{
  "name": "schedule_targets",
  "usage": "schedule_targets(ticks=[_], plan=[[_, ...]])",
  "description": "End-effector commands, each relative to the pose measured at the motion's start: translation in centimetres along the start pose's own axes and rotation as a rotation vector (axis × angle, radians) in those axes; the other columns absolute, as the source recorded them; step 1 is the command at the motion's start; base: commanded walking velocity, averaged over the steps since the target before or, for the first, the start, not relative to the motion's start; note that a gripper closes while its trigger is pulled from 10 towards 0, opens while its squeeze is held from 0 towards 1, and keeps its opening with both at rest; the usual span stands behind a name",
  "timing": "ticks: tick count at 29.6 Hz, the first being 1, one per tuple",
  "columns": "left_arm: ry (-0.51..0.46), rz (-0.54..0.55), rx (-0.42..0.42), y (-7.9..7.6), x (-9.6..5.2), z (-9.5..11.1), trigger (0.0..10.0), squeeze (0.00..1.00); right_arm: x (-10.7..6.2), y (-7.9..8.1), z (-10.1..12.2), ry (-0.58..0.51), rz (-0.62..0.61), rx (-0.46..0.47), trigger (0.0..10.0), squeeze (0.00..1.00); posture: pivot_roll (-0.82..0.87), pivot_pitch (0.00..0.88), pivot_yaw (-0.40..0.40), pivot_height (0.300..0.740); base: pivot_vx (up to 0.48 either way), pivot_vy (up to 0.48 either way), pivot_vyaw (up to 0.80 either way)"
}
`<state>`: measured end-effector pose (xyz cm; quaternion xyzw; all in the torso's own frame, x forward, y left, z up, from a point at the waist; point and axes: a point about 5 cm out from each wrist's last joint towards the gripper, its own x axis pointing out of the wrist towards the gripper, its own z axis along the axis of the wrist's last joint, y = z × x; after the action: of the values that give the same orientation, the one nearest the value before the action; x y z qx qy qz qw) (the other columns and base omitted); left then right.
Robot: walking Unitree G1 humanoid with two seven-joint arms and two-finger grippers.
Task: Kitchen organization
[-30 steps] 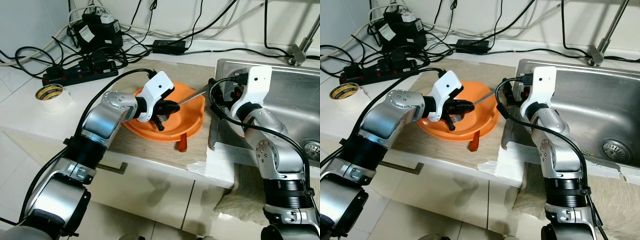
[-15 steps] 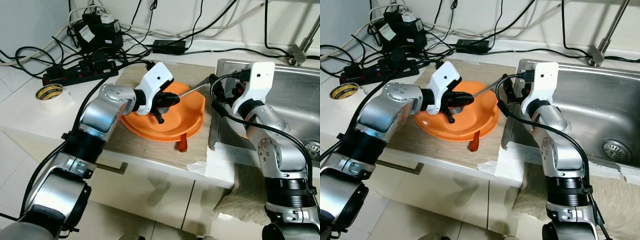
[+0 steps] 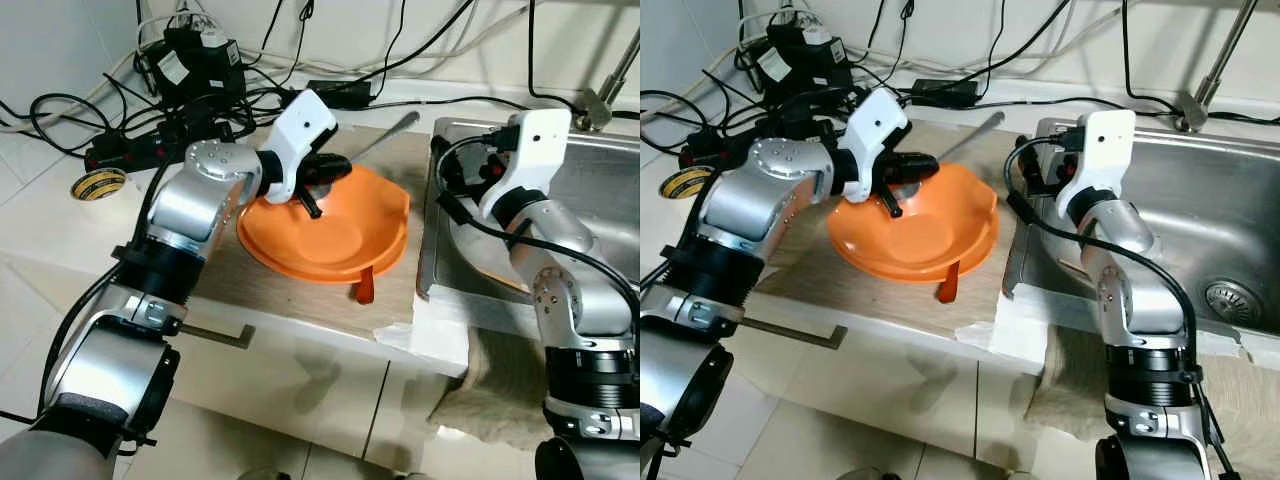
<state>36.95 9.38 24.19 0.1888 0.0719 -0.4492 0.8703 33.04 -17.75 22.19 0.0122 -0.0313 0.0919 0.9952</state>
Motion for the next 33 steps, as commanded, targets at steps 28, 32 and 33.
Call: schedule_targets(ticks=[28, 32, 33], plan=[[-0.079, 0.012, 0.039, 0.1, 0.3, 1.9, 0.0, 0.00, -2.4, 1.2, 1.5, 0.119, 0.325, 0.183, 10.0, 0.00, -0.07, 0.000, 0.086, 0.740, 0.000, 0.000, 0.00], [-0.076, -0.014, 0.031, -0.7, 0.6, 1.4, 0.0, 0.00, -1.7, 1.5, 1.4, 0.110, 0.301, 0.172, 10.0, 0.00, -0.06, 0.000, 0.087, 0.740, 0.000, 0.000, 0.00], [-0.078, -0.019, 0.028, -0.8, 0.6, 1.4, 0.0, 0.00, -1.7, 1.5, 1.4, 0.110, 0.301, 0.165, 10.0, 0.00, -0.06, 0.000, 0.087, 0.740, 0.000, 0.000, 0.00]])
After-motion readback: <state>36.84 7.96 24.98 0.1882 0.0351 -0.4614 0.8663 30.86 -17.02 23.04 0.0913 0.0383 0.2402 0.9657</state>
